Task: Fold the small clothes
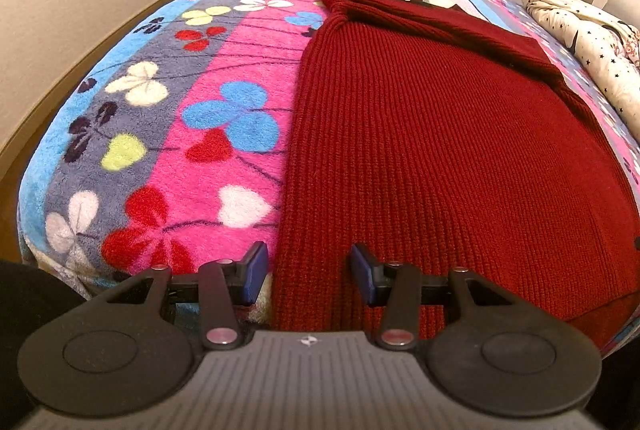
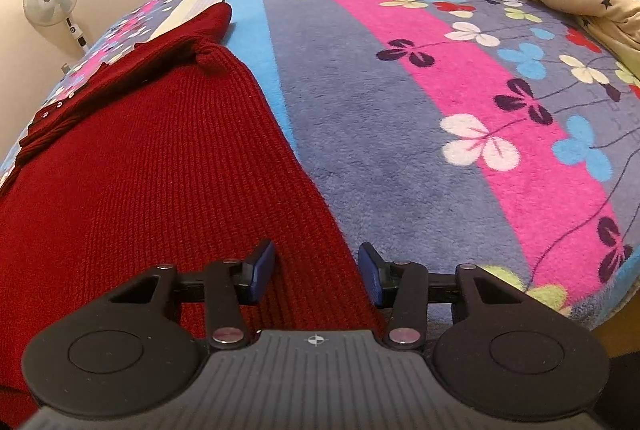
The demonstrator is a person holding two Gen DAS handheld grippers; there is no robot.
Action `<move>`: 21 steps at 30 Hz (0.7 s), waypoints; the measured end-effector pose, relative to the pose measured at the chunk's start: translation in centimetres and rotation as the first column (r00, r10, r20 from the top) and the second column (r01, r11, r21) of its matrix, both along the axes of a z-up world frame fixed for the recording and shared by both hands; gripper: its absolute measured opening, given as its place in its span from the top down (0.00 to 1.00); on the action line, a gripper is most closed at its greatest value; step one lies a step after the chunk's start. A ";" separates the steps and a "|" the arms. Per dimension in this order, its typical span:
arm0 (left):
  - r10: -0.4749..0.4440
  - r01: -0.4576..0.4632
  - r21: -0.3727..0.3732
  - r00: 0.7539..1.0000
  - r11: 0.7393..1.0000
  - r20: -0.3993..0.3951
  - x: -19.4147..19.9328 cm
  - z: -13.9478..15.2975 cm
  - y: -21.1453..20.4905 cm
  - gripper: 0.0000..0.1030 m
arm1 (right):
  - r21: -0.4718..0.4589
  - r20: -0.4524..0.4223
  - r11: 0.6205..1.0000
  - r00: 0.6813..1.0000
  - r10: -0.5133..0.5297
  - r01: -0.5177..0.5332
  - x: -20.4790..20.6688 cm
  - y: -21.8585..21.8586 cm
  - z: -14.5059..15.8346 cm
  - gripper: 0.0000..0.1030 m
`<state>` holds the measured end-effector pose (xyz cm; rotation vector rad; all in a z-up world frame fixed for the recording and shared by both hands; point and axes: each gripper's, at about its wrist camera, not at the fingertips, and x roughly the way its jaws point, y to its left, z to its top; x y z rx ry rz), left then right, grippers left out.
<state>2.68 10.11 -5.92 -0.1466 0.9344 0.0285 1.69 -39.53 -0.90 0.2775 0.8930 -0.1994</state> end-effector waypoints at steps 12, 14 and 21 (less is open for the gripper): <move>0.000 0.000 0.005 1.000 1.000 -0.001 0.0 0.0 -0.1 0.50 | -0.011 0.005 1.000 1.000 0.022 -0.022 -0.1 0.4 0.1 0.65; -0.003 0.003 0.003 1.000 1.000 -0.001 0.0 0.0 -0.1 0.56 | -0.014 0.007 1.000 1.000 0.023 -0.023 -0.1 0.5 0.2 0.75; -0.043 0.057 -0.081 0.985 0.995 0.168 -1.5 2.6 0.4 0.87 | 0.087 0.231 0.992 0.971 0.069 -0.091 -1.9 -0.1 3.1 0.93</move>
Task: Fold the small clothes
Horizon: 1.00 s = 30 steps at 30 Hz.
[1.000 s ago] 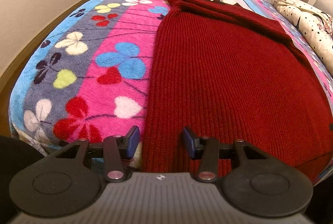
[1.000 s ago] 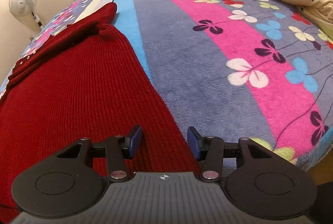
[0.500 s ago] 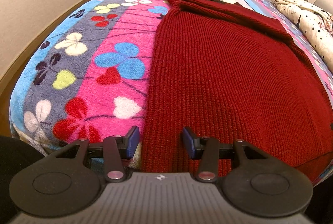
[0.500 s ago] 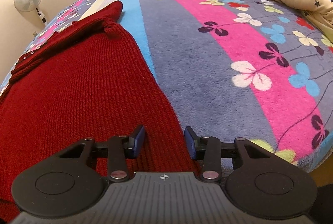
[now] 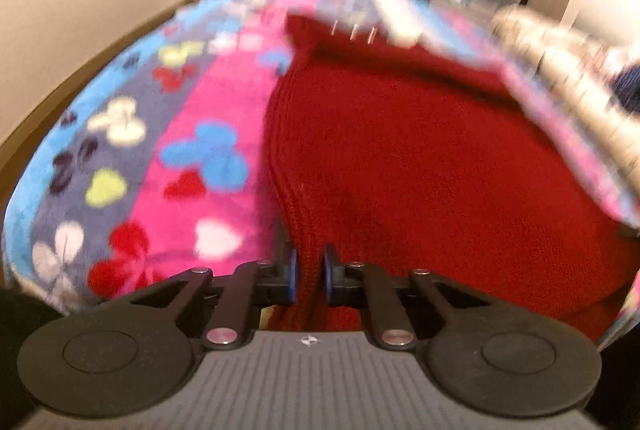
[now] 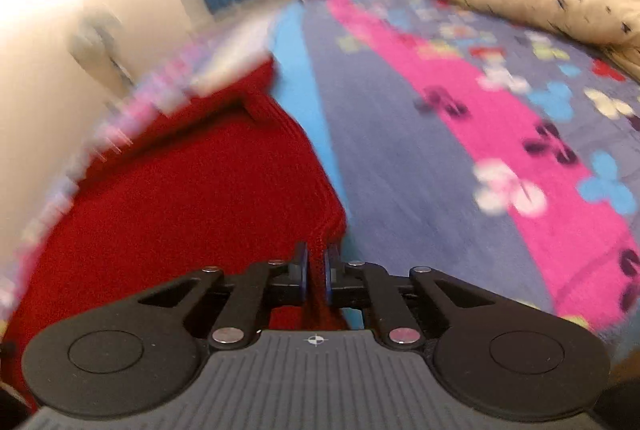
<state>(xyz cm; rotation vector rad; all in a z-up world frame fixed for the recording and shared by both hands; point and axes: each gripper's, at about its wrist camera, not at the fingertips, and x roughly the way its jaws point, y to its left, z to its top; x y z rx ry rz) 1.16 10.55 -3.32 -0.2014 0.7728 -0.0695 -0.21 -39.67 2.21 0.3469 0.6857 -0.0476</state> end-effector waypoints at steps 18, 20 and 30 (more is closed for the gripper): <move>0.093 -0.103 -0.044 0.977 0.994 -0.190 0.8 -2.4 1.9 0.71 | -0.064 -0.238 0.995 0.968 -0.085 0.072 0.8 0.1 -2.6 0.75; 0.089 -0.098 -0.035 0.977 0.995 -0.191 0.8 -2.4 1.8 0.71 | -0.063 -0.246 0.996 0.966 -0.083 0.069 0.9 0.0 -2.6 0.74; 0.068 -0.081 -0.054 0.977 0.995 -0.202 0.2 -2.2 1.1 0.71 | -0.053 -0.259 0.998 0.964 -0.058 0.046 0.7 0.4 -2.5 0.74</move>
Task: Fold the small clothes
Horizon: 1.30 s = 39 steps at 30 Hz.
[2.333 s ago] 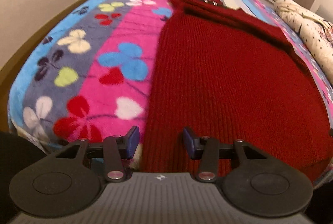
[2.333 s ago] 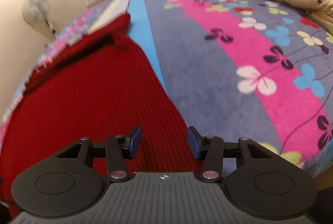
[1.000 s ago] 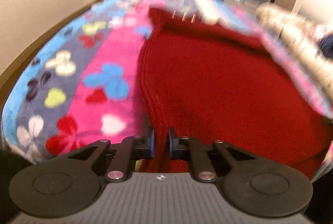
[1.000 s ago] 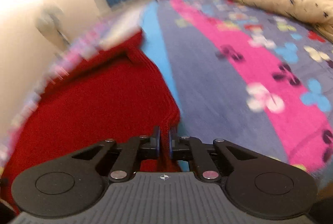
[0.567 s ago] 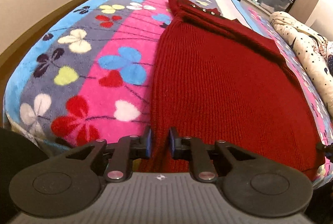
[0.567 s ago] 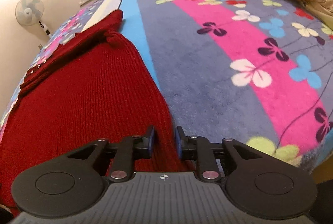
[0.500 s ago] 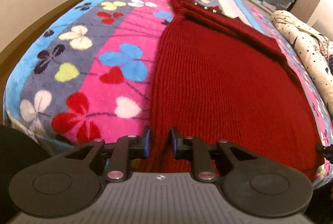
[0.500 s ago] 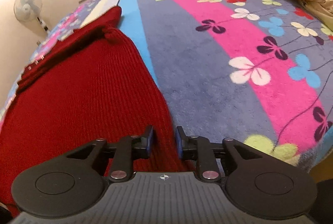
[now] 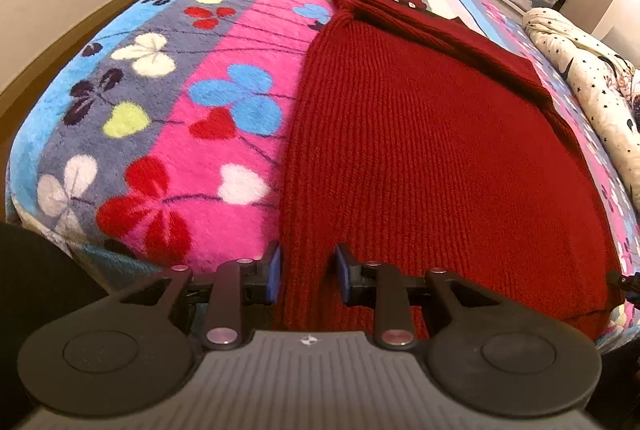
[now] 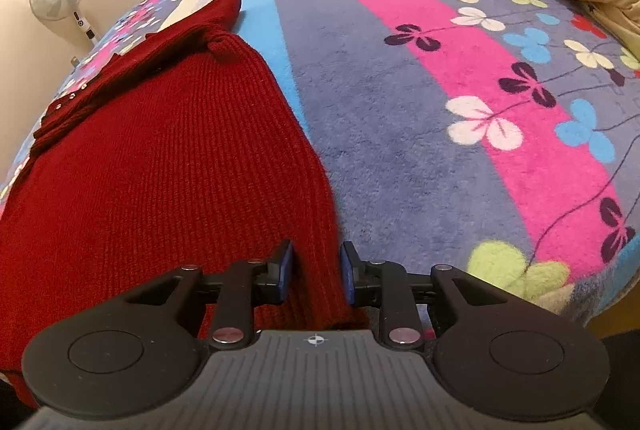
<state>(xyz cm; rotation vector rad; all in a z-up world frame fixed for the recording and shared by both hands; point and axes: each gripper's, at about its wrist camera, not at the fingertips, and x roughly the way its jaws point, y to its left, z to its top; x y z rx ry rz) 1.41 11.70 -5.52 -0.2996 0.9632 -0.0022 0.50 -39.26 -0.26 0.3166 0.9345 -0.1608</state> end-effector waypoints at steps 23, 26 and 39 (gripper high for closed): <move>-0.059 0.096 -0.101 0.945 0.990 0.322 -2.3 7.3 -0.5 0.87 | 0.184 0.366 0.983 0.929 -0.047 -0.023 -2.8 -0.9 7.8 0.90; -0.043 0.099 -0.133 0.926 0.986 0.376 -2.7 10.4 0.3 0.87 | 0.218 0.457 0.975 0.888 -0.053 -0.054 -3.4 -1.5 10.9 0.91; 0.023 0.197 -0.335 0.833 0.922 0.553 -8.3 21.1 6.0 0.88 | 0.269 0.712 0.952 0.695 -0.095 -0.146 -11.5 -2.4 20.5 0.93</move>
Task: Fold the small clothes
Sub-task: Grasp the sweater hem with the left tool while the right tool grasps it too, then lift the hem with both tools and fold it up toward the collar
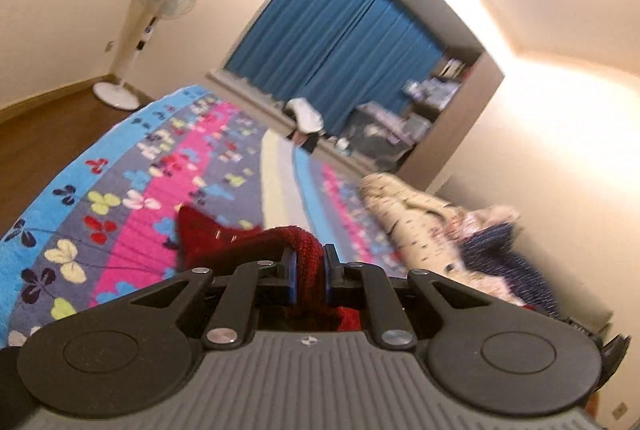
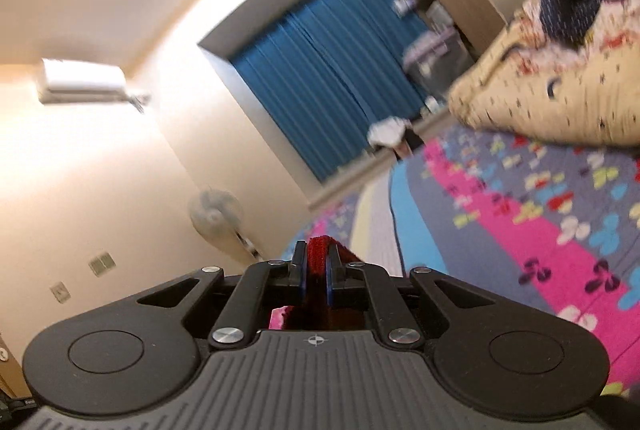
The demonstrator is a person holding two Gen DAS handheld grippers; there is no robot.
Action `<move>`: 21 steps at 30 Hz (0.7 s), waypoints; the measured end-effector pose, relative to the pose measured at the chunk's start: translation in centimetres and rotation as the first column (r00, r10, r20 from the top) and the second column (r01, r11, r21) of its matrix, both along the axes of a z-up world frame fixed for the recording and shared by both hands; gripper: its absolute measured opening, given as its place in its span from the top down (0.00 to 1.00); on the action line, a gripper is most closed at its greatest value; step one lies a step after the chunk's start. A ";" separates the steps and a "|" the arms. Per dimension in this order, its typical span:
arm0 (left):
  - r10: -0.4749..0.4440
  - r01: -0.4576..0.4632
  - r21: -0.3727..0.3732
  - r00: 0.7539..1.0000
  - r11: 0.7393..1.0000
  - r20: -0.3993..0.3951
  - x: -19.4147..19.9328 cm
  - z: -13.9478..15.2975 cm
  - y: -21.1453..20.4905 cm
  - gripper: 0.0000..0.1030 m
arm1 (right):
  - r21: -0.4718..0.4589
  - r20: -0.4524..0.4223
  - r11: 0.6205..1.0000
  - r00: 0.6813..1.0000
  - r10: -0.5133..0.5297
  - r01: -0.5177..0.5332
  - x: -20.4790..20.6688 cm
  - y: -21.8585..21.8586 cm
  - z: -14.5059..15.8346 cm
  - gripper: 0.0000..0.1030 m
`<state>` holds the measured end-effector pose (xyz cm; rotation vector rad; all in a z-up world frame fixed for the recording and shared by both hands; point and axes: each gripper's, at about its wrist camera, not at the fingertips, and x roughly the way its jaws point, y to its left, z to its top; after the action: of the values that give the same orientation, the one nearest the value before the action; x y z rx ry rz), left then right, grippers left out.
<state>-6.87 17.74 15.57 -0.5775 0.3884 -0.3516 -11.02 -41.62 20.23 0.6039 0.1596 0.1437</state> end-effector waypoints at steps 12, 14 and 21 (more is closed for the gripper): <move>0.050 -0.057 -0.030 0.980 0.998 -0.194 2.1 -6.6 1.9 0.88 | 0.059 -0.133 0.995 0.989 -0.070 0.078 0.9 -2.5 -6.4 0.93; 0.059 -0.066 -0.026 0.975 0.997 -0.213 3.2 -7.4 2.2 0.88 | 0.051 -0.150 0.995 0.986 -0.074 0.083 2.1 -2.6 -7.1 0.93; 0.101 -0.111 -0.029 0.966 0.993 -0.239 11.0 -9.6 3.0 0.88 | 0.000 -0.202 0.996 0.976 -0.087 0.088 9.1 -2.6 -8.8 0.93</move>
<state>4.10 20.70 6.01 -0.6816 0.5789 -0.1883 -1.95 -44.26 11.41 0.6332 0.3287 -0.0027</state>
